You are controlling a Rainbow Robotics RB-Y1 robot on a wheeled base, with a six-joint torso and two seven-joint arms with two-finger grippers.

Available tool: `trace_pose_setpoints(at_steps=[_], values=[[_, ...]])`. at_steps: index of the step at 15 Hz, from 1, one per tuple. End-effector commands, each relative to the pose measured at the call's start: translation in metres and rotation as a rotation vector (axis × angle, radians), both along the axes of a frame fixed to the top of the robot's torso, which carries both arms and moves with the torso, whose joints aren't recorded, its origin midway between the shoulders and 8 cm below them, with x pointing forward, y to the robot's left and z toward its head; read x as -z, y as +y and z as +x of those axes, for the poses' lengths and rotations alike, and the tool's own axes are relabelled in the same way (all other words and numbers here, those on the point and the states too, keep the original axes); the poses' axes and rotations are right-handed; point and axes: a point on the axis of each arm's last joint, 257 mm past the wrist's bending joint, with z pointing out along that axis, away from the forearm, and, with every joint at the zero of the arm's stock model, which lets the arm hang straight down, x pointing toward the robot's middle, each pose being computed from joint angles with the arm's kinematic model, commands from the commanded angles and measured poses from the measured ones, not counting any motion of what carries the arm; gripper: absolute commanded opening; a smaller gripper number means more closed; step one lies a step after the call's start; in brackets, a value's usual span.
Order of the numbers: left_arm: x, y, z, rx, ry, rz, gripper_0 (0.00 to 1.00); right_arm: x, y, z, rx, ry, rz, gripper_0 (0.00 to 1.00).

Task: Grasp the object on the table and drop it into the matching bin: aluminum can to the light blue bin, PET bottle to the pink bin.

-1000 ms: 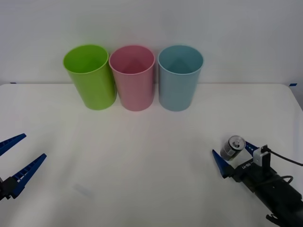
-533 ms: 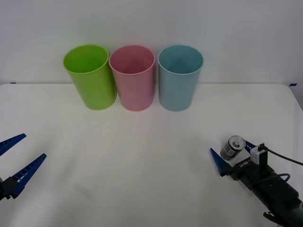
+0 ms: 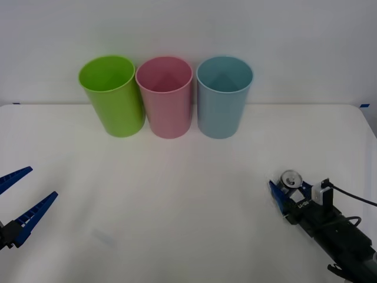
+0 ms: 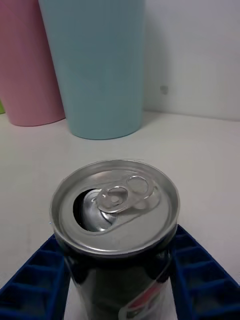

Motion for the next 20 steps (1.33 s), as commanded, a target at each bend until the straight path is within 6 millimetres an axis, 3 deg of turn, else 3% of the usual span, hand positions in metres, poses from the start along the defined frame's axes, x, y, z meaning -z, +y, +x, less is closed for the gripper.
trace_pose_setpoints(at_steps=[1, 7, 9, 14, 20], values=[[0.0, 0.0, 0.0, 0.0, 0.0, 0.0, 1.0, 0.0, 0.0, 0.0, 0.0, -0.001, 0.002, 0.0], [0.0, 0.0, 0.0, 0.0, 0.0, 0.0, 1.0, -0.011, 0.007, -0.002, -0.026, -0.025, 0.031, 0.0], [0.0, 0.0, 0.0, 0.0, 0.0, 0.0, 1.0, -0.024, 0.01, 0.0, -0.035, -0.051, 0.033, 0.0], [0.0, 0.0, 0.0, 0.0, 0.0, 0.0, 1.0, -0.071, 0.019, -0.003, -0.068, -0.134, 0.04, 0.0], [0.0, 0.0, 0.0, 0.0, 0.0, 0.0, 1.0, -0.143, 0.049, -0.009, -0.185, -0.164, 0.136, 0.0]])
